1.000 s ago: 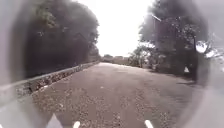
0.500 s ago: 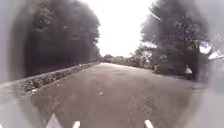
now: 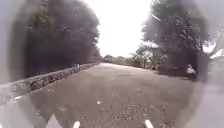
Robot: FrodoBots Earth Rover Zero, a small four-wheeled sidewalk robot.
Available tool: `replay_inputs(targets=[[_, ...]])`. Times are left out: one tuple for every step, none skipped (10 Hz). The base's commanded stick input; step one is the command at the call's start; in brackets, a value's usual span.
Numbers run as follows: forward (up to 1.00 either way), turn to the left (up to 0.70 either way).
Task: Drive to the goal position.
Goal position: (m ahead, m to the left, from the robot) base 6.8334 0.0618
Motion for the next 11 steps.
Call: replay_inputs(targets=[[0.85, 0.0], [0.85, 0.0], [0.85, 0.0], [0.85, 0.0], [0.85, 0.0], [0.85, 0.0], [0.85, 0.0], [0.85, 0.0], [0.85, 0.0], [0.85, 0.0], [0.85, 0.0]])
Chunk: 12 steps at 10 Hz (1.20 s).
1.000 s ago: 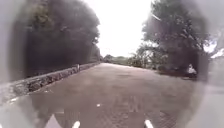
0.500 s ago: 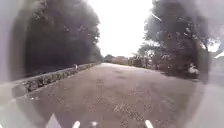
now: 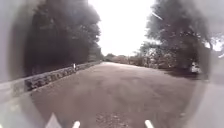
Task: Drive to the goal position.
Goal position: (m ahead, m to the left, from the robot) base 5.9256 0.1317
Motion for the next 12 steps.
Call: replay_inputs(targets=[[0.85, 0.0], [0.85, 0.0], [0.85, 0.0], [0.85, 0.0], [0.85, 0.0], [0.85, 0.0], [0.85, 0.0], [0.85, 0.0], [0.85, 0.0], [0.85, 0.0], [0.85, 0.0], [0.85, 0.0]])
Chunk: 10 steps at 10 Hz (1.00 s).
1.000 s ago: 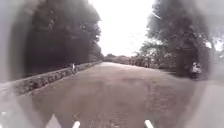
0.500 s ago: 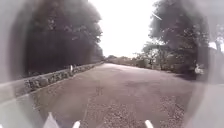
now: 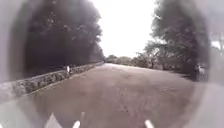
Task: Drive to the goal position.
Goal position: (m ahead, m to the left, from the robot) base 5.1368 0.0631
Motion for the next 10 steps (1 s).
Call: replay_inputs(targets=[[0.85, 0.0], [0.85, 0.0], [0.85, 0.0], [0.85, 0.0], [0.85, 0.0], [0.85, 0.0], [0.85, 0.0], [0.85, 0.0], [0.85, 0.0], [0.85, 0.0]])
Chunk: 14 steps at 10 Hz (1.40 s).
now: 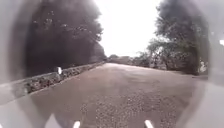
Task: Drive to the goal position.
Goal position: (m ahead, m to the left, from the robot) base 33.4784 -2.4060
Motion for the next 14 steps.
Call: replay_inputs(targets=[[0.85, 0.0], [0.85, 0.0], [0.85, 0.0], [0.85, 0.0], [0.85, 0.0], [0.85, 0.0], [0.85, 0.0], [0.85, 0.0], [0.85, 0.0], [0.85, 0.0], [0.85, 0.0], [0.85, 0.0], [0.85, 0.0], [0.85, 0.0]])
